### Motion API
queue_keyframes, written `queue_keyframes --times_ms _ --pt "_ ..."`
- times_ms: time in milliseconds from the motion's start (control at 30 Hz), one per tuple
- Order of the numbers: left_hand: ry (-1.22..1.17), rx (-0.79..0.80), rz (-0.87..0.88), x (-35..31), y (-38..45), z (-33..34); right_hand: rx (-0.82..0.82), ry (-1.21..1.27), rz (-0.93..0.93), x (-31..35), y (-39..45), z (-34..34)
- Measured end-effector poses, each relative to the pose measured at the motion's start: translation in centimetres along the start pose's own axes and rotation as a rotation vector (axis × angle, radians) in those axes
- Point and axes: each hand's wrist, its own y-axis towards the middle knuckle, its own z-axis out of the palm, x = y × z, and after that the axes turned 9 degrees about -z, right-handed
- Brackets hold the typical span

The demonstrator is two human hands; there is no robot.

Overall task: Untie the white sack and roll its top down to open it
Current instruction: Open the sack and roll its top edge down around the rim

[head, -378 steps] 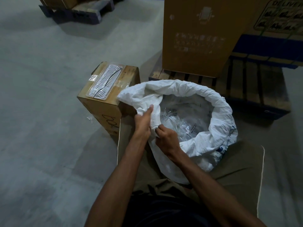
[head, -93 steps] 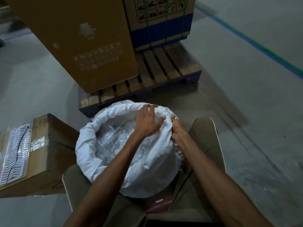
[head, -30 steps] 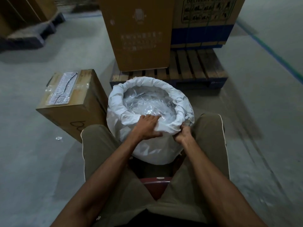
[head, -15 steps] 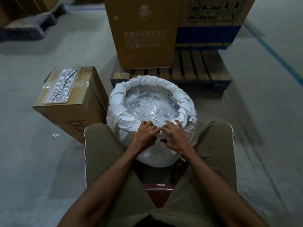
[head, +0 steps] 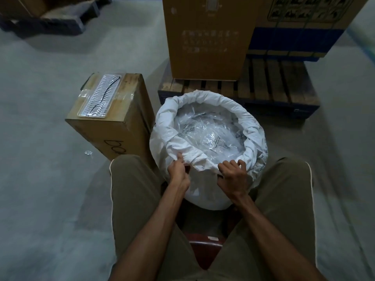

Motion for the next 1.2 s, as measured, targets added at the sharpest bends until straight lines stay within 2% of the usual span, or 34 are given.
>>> queue_keyframes --times_ms 167,267,400,533,667,700,767,833,900,1000,1033,1067,1100,1133,1167,1200 --pt "-0.163 0.125 -0.106 -0.3 0.3 0.0 0.211 0.157 0.055 1.5 0.1 -1.3" --pt "-0.203 0.106 -0.124 0.1 0.3 -0.1 0.292 0.186 0.080 1.8 1.0 -1.6" --pt "-0.166 0.135 -0.103 0.1 0.9 -0.5 0.494 0.296 0.009 1.9 3.8 -1.5" --pt "0.047 0.209 -0.049 -0.8 1.3 -1.1 0.441 0.349 0.098 2.5 4.9 -1.0" --pt "0.321 -0.129 0.188 -2.0 2.6 -3.4 0.345 0.250 0.065 3.9 3.9 -0.2" --pt "0.343 -0.161 0.276 -2.2 2.6 -3.7 0.336 0.211 0.048 4.4 3.6 0.3" --pt "0.381 -0.106 0.359 -3.0 1.8 -2.9 0.323 0.129 0.002 5.3 3.0 1.2" --pt "0.478 -0.099 0.365 -3.4 1.6 -1.5 0.292 0.055 -0.046 5.5 2.6 2.0" --pt "0.536 -0.174 0.353 -3.5 2.6 -0.9 0.261 0.012 -0.087 5.5 2.1 2.5" --pt "0.443 -0.063 0.270 -3.7 3.9 -1.5 0.298 0.032 -0.090 5.6 1.6 2.2" --pt "0.407 -0.098 0.314 -3.3 3.9 -1.8 0.339 0.070 -0.070 5.6 1.6 1.9" --pt "0.314 -0.054 0.303 -3.6 5.8 -3.1 0.365 0.113 -0.045 5.5 1.6 1.6" --pt "0.240 -0.133 0.401 -2.9 9.9 -2.9 0.377 0.171 -0.011 5.5 1.8 1.2" --pt "0.109 -0.145 0.556 -1.6 12.6 -1.8 0.387 0.264 0.051 5.5 2.2 0.7" --pt "0.034 -0.229 0.633 -0.8 13.0 -1.1 0.397 0.367 0.136 5.4 2.6 0.4" --pt "-0.042 -0.338 0.547 -0.6 11.0 -1.4 0.414 0.429 0.206 5.4 3.0 0.2"
